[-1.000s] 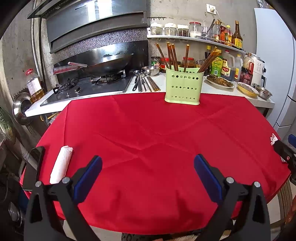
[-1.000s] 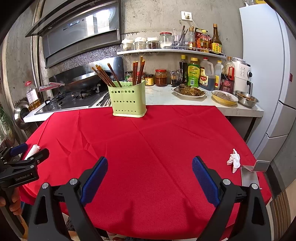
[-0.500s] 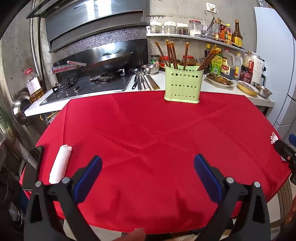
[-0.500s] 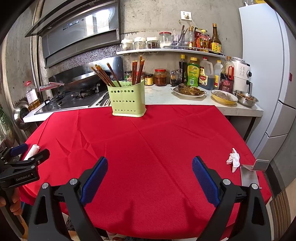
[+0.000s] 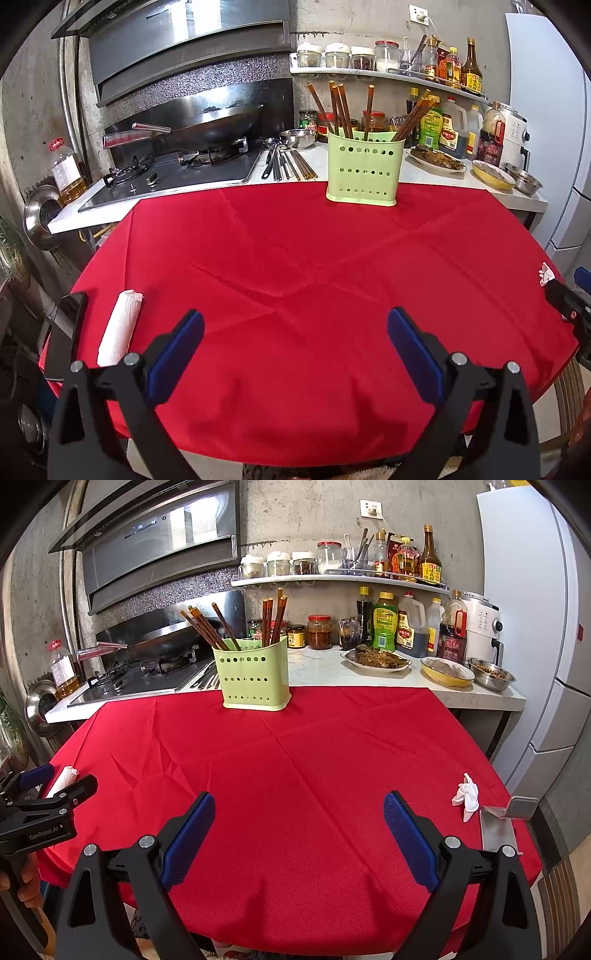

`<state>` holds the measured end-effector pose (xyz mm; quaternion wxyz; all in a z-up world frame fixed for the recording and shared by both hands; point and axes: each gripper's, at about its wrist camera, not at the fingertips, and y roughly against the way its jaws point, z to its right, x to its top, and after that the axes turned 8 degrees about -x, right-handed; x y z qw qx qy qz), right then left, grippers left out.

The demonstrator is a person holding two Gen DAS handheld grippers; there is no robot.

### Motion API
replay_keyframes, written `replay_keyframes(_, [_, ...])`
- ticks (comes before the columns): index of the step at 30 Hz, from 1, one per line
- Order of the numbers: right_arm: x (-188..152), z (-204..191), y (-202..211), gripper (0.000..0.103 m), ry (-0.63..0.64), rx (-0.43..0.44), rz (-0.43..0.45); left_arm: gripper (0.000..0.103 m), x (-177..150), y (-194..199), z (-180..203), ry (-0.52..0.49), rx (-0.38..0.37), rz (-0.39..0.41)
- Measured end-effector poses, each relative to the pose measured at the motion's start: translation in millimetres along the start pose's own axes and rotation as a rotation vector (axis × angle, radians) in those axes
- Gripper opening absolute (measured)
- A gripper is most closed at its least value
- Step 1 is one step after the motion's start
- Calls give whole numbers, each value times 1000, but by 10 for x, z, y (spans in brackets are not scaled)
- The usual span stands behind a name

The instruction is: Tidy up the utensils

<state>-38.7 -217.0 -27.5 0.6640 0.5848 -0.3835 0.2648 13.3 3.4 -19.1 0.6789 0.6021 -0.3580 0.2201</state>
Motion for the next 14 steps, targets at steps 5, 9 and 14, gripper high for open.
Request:
replay_keyframes(5, [1, 0, -1, 92, 0, 0, 0, 97, -2, 13, 8, -3, -2, 8])
replay_keyframes(9, [-4, 0, -6, 92, 0, -2, -2, 97, 1, 3, 40, -10, -1, 3])
replay_keyframes(14, [-23, 3, -7, 92, 1, -3, -4, 97, 10, -34, 21, 4, -10, -12])
